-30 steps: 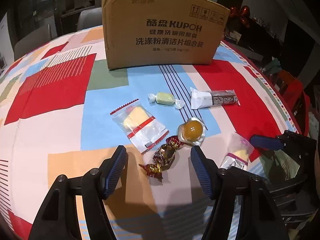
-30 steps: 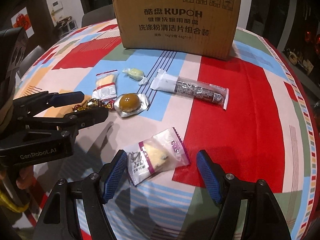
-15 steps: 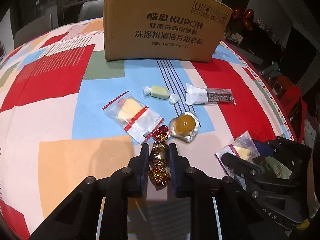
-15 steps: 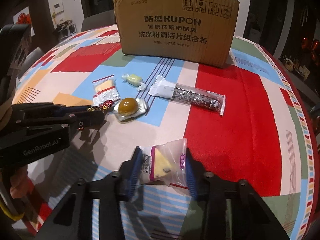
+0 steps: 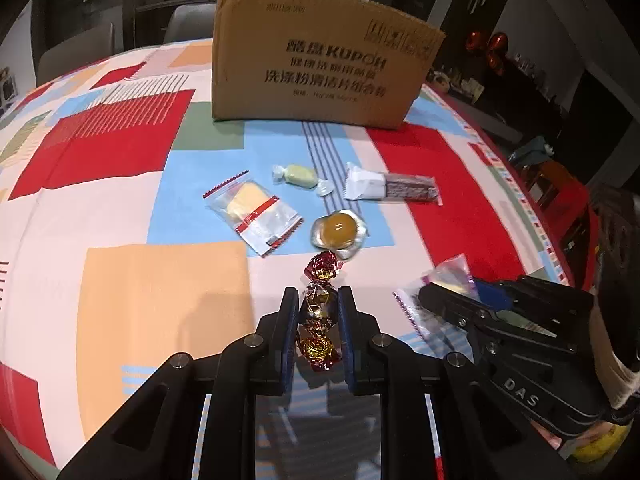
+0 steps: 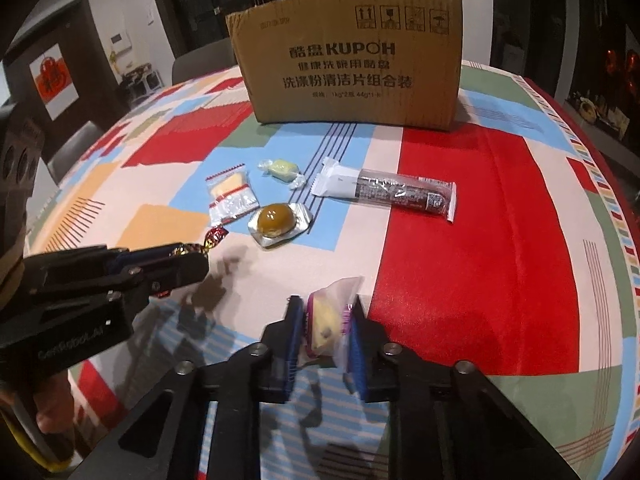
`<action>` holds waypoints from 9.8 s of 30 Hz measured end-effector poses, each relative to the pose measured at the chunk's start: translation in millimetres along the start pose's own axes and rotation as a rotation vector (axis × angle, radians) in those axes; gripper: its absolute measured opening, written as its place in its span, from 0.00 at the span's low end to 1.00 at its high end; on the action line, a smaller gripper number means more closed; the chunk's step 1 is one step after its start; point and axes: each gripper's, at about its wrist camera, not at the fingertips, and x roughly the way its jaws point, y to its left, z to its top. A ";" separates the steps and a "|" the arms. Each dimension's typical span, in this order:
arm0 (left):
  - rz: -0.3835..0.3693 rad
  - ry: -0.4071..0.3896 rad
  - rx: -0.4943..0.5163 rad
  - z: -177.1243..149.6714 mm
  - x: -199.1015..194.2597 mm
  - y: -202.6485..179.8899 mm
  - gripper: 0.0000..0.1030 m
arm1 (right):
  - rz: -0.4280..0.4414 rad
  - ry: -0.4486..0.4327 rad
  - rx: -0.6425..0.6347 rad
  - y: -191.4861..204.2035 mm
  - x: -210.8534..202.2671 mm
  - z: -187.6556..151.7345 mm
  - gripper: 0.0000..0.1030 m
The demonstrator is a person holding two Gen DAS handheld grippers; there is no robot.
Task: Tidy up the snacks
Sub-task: 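Carry the gold candies and cake bag over the box with both tools, then open both tools to release the gold candies and cake bag into the box, then move both tools back toward the remaining snacks, then grasp the clear yellow-cake bag with the left tool while the right tool grasps the round brown sweet, then carry the cake bag and round sweet over the box with both tools, then open both tools to drop the cake bag and round sweet into the box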
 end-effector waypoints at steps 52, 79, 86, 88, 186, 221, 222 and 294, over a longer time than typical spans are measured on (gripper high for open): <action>0.055 -0.383 0.129 154.8 -104.3 -20.0 0.19 | 0.041 -0.450 0.011 1.5 -104.3 158.0 0.12; 0.079 -0.283 0.126 257.3 -37.8 4.8 0.40 | -0.031 -0.399 0.004 -26.8 -42.2 259.7 0.19; 0.100 -0.292 0.107 243.6 -44.6 8.4 0.48 | -0.070 -0.394 -0.003 -29.5 -41.2 250.9 0.41; 0.113 -0.303 0.103 236.5 -49.4 9.3 0.48 | -0.077 -0.398 -0.015 -26.7 -45.0 243.6 0.41; 0.201 -0.105 -0.102 50.1 35.3 31.0 0.60 | 0.046 -0.135 0.051 -0.3 17.7 56.6 0.32; 0.230 -0.135 -0.094 43.0 8.0 11.1 0.37 | 0.040 -0.195 0.077 -7.6 -12.4 60.1 0.33; 0.228 -0.142 -0.089 44.3 3.9 10.5 0.37 | 0.040 -0.199 0.075 -6.9 -14.6 60.6 0.33; 0.145 -0.271 0.202 269.2 -37.9 -7.5 0.63 | -0.104 -0.300 -0.048 -32.8 -41.7 265.4 0.52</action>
